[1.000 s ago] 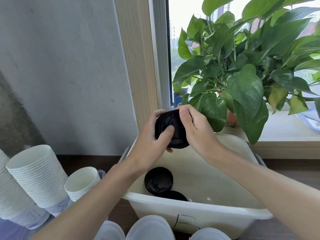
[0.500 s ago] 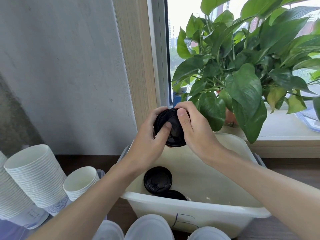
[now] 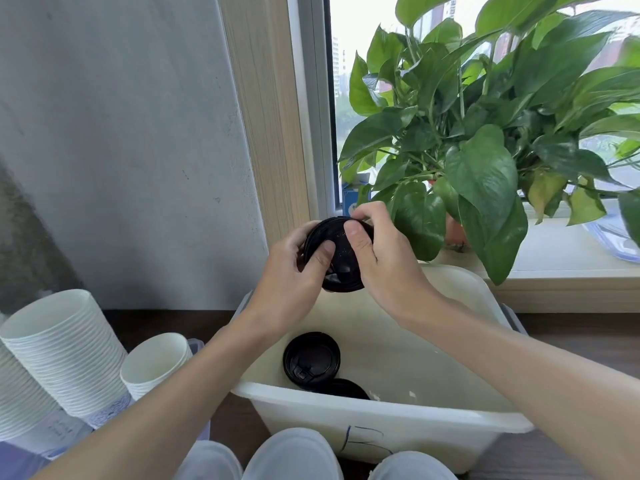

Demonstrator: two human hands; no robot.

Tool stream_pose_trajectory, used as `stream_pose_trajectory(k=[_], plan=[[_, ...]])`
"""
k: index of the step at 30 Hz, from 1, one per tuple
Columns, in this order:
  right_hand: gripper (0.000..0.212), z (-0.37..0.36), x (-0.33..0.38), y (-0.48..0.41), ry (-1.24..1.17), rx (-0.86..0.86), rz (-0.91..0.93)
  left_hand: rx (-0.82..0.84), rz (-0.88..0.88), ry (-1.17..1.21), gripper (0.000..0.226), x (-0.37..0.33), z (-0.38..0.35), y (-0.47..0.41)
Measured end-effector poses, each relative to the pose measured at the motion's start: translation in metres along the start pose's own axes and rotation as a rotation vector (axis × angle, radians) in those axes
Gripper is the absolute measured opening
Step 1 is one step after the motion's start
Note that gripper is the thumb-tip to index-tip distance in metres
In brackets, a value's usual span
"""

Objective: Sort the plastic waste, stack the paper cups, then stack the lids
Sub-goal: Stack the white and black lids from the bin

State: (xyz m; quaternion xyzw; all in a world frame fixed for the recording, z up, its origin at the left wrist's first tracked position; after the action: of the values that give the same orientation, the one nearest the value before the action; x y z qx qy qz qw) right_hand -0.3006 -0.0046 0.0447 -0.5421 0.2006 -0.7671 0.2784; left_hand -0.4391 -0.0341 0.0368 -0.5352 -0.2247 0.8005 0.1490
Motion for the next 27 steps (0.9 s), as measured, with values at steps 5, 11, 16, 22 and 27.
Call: stream_pose_trajectory(k=[5,11,16,22,27], plan=[[0.022,0.003,-0.004,0.002,0.002,0.1,-0.025,0.032,0.005,-0.082,0.028,0.004,0.0,-0.002],[0.031,0.004,-0.002,-0.002,0.038,-0.015,0.017,0.066,0.147,0.053,0.056,0.006,-0.003,-0.001],[0.024,0.007,-0.001,-0.001,-0.028,0.001,-0.045,0.062,0.094,0.088,0.042,0.006,0.001,-0.002],[0.039,0.007,-0.004,0.0,-0.052,0.084,-0.063,0.101,0.021,0.052,0.031,-0.002,-0.002,0.0],[0.029,0.005,0.0,0.0,-0.098,0.071,0.002,0.094,-0.001,0.039,0.023,-0.004,-0.002,0.001]])
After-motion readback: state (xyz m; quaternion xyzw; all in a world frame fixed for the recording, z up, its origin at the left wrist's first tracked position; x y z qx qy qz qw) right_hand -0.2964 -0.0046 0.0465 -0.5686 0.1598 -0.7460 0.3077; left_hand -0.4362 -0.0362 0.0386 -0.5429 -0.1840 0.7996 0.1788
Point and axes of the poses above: each hand's wrist, its own y-axis away from the middle knuckle, its own z-axis out of the back of the hand, x = y × z, the point moved 3 cm from there along -y, towards the middle knuckle, and after that the axes turned 1 degree about -y, right-handed, at the moved point
